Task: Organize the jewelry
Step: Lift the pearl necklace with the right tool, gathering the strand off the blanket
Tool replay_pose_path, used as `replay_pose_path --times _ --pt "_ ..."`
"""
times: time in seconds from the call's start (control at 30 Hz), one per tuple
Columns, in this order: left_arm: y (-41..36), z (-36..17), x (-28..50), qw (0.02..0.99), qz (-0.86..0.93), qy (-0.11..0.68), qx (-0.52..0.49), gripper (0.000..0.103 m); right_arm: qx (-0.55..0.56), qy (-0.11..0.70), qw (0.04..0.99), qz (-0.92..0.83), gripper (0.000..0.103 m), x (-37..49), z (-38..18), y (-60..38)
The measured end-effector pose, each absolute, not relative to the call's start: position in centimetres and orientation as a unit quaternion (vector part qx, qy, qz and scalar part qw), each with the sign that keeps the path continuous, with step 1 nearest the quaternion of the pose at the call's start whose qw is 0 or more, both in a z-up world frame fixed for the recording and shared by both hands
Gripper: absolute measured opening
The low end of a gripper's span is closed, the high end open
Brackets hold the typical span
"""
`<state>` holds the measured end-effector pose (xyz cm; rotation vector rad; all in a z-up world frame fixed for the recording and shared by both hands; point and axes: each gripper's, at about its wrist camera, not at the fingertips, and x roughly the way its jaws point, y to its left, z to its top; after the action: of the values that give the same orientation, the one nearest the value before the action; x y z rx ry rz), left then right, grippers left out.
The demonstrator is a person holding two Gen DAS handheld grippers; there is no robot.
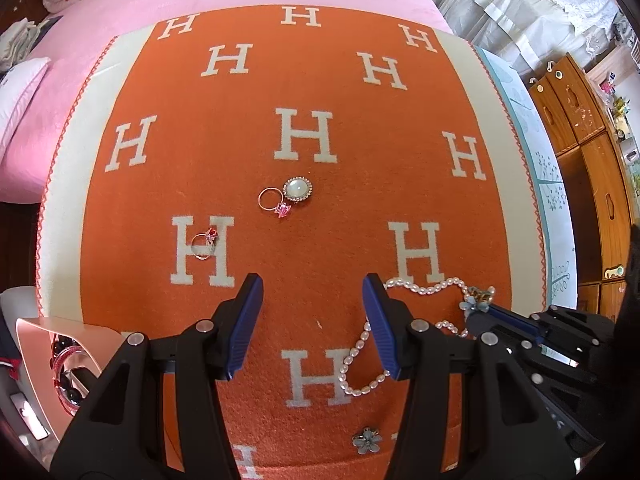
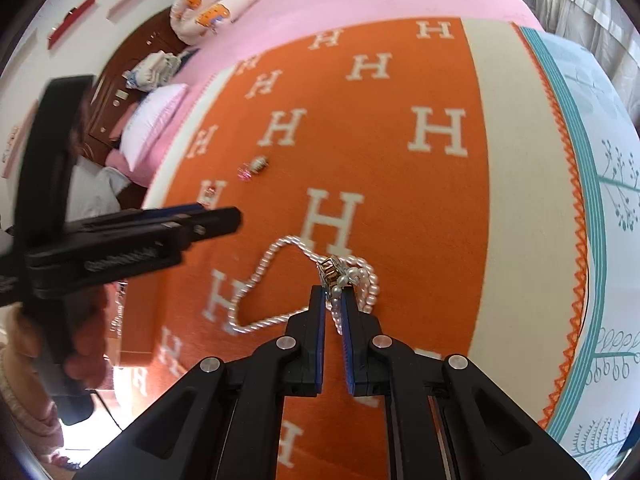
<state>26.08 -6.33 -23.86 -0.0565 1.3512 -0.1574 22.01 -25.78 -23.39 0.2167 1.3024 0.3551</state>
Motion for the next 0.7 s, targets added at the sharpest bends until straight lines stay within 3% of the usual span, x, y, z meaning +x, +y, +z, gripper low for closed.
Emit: replay_pose_path --times 0.13,0.2,0.27,0.7 --pt "-6.4 -24.0 26.2 0.776 -0.073 0.626 -0.026 0.049 0.104 0.611 0.77 0.153 0.013 22.2 -24.6 -26.2" --pt "-6.4 -24.1 26.3 0.775 -0.073 0.627 -0.026 0.049 0.106 0.607 0.774 0.147 0.023 22.2 -24.7 -26.4" --pt "-6.5 -24.2 26.4 0.774 -0.074 0.628 -0.026 0.049 0.102 0.605 0.777 0.141 0.027 22.3 -24.8 -26.4" --pt "-6.9 -24.6 26.7 0.773 -0.076 0.63 -0.026 0.049 0.097 0.6 0.781 0.147 0.027 21.4 -24.1 -26.5"
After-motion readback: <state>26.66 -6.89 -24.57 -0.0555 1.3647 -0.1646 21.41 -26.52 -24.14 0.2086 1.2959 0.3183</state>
